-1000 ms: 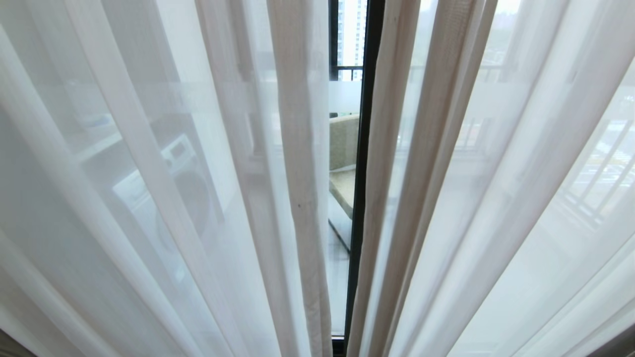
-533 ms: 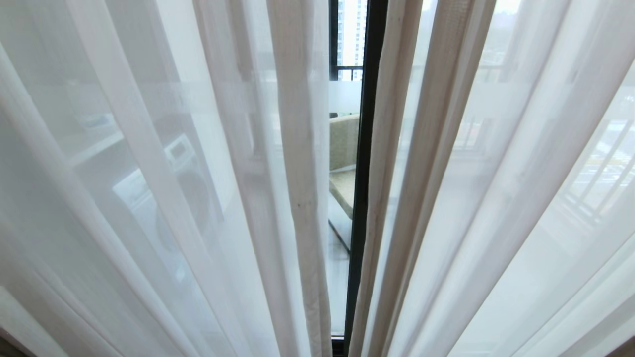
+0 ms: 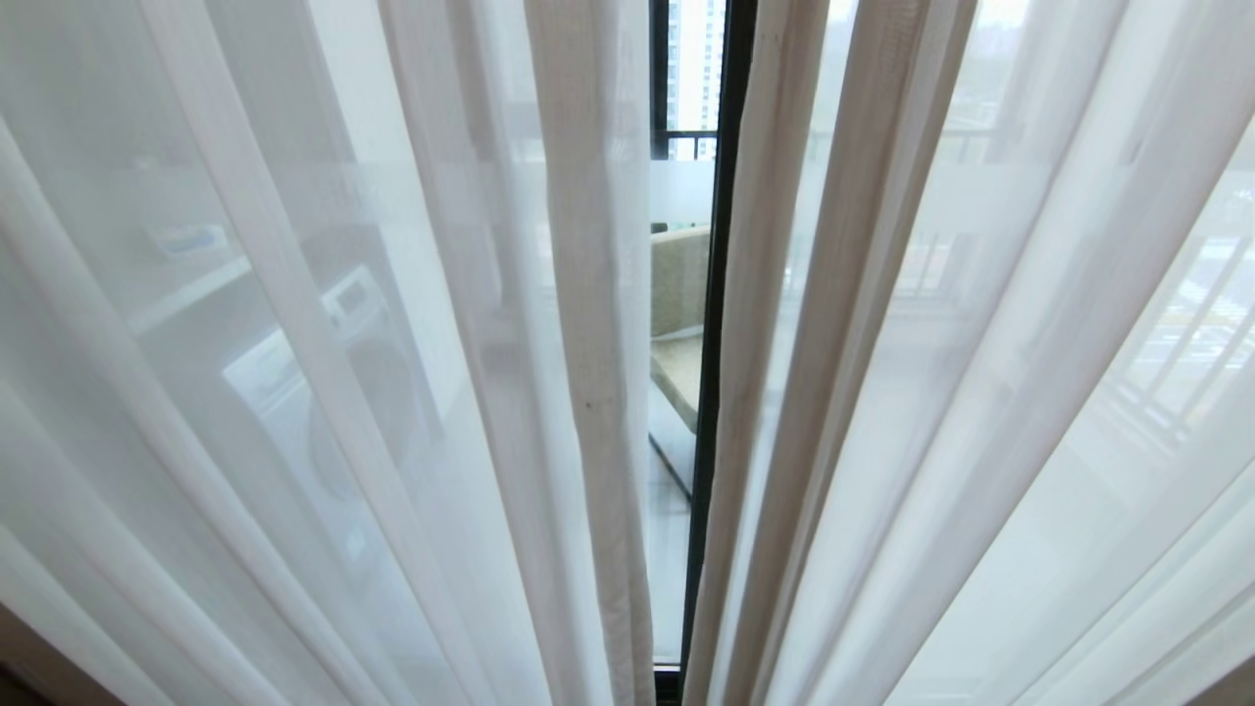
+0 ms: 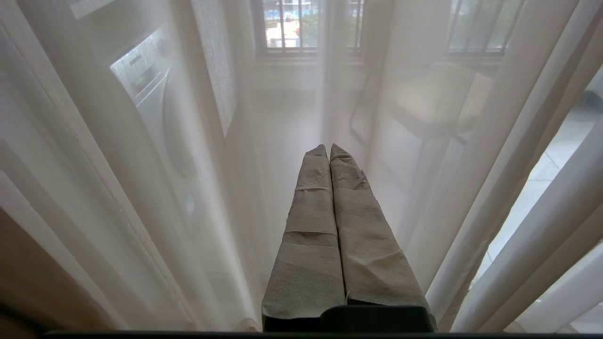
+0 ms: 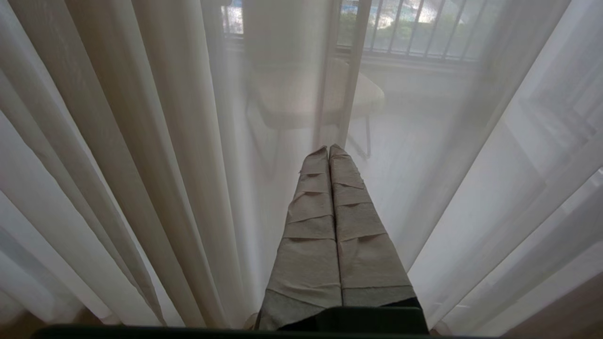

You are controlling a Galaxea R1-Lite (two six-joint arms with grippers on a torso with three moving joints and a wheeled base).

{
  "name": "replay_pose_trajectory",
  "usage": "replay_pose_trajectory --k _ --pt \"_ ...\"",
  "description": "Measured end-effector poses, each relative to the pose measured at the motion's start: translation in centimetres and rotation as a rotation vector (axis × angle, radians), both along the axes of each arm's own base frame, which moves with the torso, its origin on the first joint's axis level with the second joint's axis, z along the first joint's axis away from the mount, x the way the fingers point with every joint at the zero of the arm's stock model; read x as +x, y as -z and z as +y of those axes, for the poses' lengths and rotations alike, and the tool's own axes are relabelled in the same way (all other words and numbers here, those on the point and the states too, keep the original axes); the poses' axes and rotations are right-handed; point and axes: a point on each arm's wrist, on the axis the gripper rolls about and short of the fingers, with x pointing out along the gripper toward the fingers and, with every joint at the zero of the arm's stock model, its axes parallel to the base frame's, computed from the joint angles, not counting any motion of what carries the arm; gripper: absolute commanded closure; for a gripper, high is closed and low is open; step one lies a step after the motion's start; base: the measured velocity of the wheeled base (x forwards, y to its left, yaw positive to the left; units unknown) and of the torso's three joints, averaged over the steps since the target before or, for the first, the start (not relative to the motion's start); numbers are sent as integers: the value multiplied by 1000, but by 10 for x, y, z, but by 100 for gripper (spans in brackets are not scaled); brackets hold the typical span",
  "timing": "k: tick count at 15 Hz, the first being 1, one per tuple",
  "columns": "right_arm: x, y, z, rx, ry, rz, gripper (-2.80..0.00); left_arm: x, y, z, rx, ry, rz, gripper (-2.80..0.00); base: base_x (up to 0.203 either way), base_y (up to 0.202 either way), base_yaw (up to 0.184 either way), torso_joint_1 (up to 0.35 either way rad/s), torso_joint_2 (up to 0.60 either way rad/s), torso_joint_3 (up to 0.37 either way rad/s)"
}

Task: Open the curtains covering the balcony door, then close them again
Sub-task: Pull the outer curtains open on both sides

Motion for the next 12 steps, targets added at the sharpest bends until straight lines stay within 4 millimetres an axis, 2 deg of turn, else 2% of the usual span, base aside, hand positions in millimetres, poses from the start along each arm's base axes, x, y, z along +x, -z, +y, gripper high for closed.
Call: replay_pose_trajectory --k 12 --pt "0 0 0 0 0 0 0 0 0 0 -3 0 0 0 0 0 0 0 0 0"
